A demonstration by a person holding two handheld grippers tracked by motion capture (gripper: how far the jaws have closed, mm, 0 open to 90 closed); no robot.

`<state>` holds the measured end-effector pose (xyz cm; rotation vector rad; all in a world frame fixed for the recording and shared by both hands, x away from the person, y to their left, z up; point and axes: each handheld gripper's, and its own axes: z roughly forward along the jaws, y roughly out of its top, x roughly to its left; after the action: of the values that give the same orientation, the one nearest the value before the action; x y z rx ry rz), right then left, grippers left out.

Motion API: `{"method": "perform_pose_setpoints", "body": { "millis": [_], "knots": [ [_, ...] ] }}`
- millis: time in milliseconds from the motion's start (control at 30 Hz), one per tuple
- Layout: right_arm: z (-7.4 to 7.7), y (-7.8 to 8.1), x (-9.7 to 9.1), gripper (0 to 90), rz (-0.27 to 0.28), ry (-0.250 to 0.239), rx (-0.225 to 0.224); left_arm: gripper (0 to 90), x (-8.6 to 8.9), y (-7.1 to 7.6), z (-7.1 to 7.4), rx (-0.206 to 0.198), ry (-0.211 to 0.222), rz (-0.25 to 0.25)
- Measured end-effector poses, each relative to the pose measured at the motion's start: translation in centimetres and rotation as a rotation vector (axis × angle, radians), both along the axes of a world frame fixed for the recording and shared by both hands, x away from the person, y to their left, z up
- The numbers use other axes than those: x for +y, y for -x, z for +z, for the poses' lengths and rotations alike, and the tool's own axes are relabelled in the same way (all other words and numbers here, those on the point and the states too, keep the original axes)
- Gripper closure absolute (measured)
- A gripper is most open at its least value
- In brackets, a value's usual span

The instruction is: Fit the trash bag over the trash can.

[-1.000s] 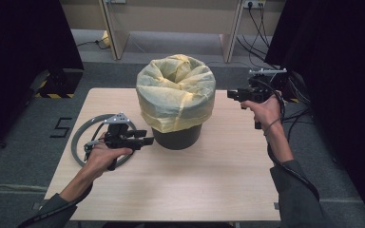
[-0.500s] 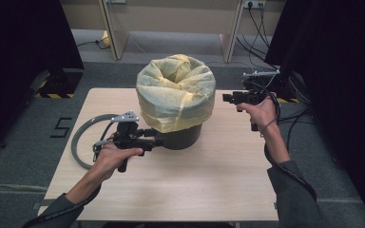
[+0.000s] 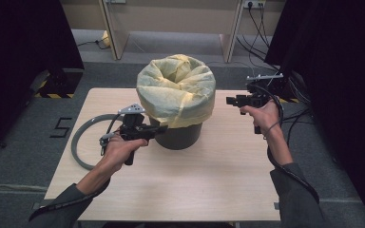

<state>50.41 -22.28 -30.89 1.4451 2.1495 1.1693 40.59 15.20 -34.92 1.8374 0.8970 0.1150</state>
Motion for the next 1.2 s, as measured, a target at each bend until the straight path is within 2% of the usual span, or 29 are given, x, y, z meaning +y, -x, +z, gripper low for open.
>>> {"method": "perform_pose_setpoints", "body": {
  "millis": [100, 200, 400, 500, 567, 633, 667, 733, 800, 867, 1033, 1167, 1200],
  "knots": [
    [-0.1, 0.0, -0.1, 50.5, 0.001, -0.003, 0.002, 89.7, -0.1, 0.1, -0.9, -0.001, -0.057, -0.03],
    [-0.1, 0.0, 0.0, 50.5, 0.005, 0.001, 0.0, 89.8, 0.0, 0.2, -2.1, 0.012, -0.086, -0.035],
    [0.3, 0.0, 0.8, 50.6, 0.017, 0.003, -0.008, 89.8, 0.6, -0.7, -4.9, 0.043, -0.15, -0.004],
    [0.5, -0.1, 1.3, 50.5, 0.025, 0.01, -0.008, 89.8, 0.7, -0.9, -6.0, 0.058, -0.175, 0.002],
    [0.6, -0.2, 1.5, 50.5, 0.026, 0.011, -0.007, 89.7, 0.9, -0.9, -6.4, 0.066, -0.166, 0.006],
    [0.6, -0.3, 1.7, 50.3, 0.026, 0.014, -0.005, 89.6, 1.1, -0.6, -6.2, 0.047, -0.17, -0.011],
    [0.6, -0.3, 1.7, 49.8, 0.023, 0.015, -0.002, 86.8, 1.1, -0.4, -6.0, 0.034, -0.176, -0.025],
    [0.8, -0.4, 1.9, 48.3, 0.024, 0.016, -0.006, 68.0, 1.3, 0.3, -5.5, 0.005, -0.172, -0.035],
    [1.2, -0.4, 2.1, 45.8, 0.02, 0.011, -0.014, 51.9, 1.5, 1.1, -5.1, -0.033, -0.209, -0.031],
    [1.6, -0.4, 2.3, 43.9, 0.02, 0.012, -0.02, 42.8, 1.8, 1.8, -5.1, -0.059, -0.234, -0.015],
    [2.7, -0.5, 2.8, 40.4, 0.011, 0.011, -0.038, 30.3, 2.8, 3.1, -5.6, -0.079, -0.261, -0.011],
    [3.6, -0.5, 3.4, 38.6, 0.012, 0.011, -0.055, 24.7, 3.6, 3.7, -6.9, -0.068, -0.247, -0.034],
    [3.8, -0.5, 3.5, 38.4, 0.015, 0.01, -0.06, 24.0, 3.7, 3.9, -7.4, -0.07, -0.255, -0.034]
  ]
}}
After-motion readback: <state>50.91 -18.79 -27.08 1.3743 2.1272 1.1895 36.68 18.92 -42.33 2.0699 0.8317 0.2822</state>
